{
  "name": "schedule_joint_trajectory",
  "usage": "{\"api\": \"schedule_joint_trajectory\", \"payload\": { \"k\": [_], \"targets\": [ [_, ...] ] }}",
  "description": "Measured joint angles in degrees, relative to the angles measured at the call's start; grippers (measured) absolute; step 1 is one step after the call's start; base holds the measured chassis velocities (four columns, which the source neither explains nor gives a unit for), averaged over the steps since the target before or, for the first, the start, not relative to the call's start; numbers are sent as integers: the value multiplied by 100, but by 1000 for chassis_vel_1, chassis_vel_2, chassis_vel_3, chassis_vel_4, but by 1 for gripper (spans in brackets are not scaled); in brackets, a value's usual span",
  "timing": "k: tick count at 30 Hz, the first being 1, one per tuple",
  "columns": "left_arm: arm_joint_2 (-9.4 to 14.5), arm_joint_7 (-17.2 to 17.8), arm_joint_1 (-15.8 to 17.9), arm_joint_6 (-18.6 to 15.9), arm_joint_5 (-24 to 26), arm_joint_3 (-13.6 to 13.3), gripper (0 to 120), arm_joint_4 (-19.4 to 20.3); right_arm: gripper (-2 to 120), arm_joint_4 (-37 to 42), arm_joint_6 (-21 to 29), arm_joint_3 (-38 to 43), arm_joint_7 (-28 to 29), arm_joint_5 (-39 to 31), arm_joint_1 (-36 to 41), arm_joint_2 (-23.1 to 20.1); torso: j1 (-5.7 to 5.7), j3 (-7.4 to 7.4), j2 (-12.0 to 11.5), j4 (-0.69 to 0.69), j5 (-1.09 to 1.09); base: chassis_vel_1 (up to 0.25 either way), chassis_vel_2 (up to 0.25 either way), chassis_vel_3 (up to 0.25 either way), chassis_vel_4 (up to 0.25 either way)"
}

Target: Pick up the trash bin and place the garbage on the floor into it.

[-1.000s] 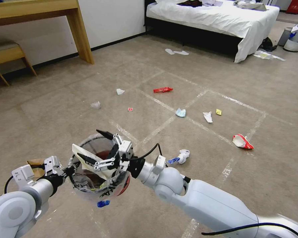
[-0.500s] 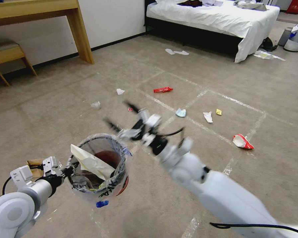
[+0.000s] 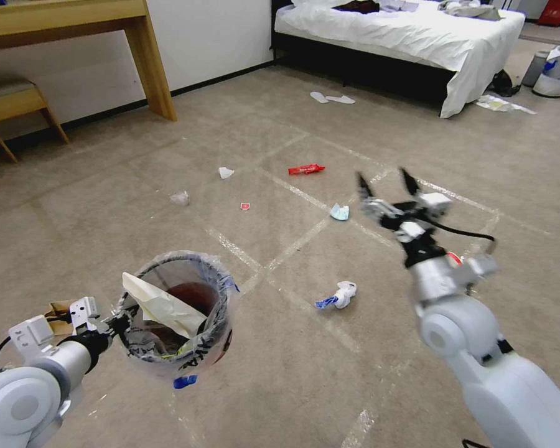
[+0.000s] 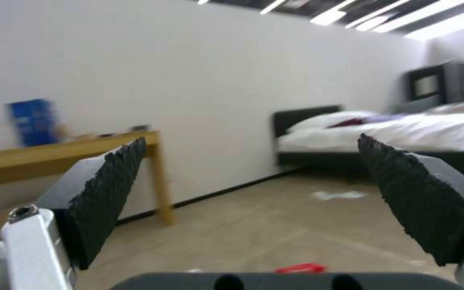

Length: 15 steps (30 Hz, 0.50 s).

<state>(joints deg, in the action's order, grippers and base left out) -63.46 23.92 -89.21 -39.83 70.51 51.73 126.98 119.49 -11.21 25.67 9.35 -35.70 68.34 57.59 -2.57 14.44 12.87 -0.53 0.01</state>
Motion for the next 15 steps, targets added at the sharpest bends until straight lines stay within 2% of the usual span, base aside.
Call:
{"api": "schedule_joint_trajectory", "payload": {
  "k": [5,7,8,11,13,15],
  "targets": [
    [-91,-14,-5,22,-77,42,1,20,100,-23,-387,500,-65,464,546,256,0,0,0,1,-1,0,0,0,0],
    [-148,-18,7,33,-102,66,1,36,100,-26,-507,720,-126,701,784,427,0,0,0,-1,-1,0,0,0,0],
    [-219,-34,25,46,-135,86,1,46,100,-78,-686,867,-226,882,985,644,0,0,0,-1,-3,0,0,0,0],
    [-247,-38,25,56,-151,92,1,48,100,-118,-782,912,-301,948,1093,768,0,0,0,-1,-1,0,0,0,0],
    [-272,-60,3,73,-185,99,1,53,100,-217,-1020,943,-455,1145,1336,1079,0,0,0,0,-2,0,0,0,0],
    [-272,-67,-1,74,-187,103,1,56,100,-250,-1082,943,-488,1257,1373,1175,0,0,0,0,-2,0,0,0,0]
  ]
}}
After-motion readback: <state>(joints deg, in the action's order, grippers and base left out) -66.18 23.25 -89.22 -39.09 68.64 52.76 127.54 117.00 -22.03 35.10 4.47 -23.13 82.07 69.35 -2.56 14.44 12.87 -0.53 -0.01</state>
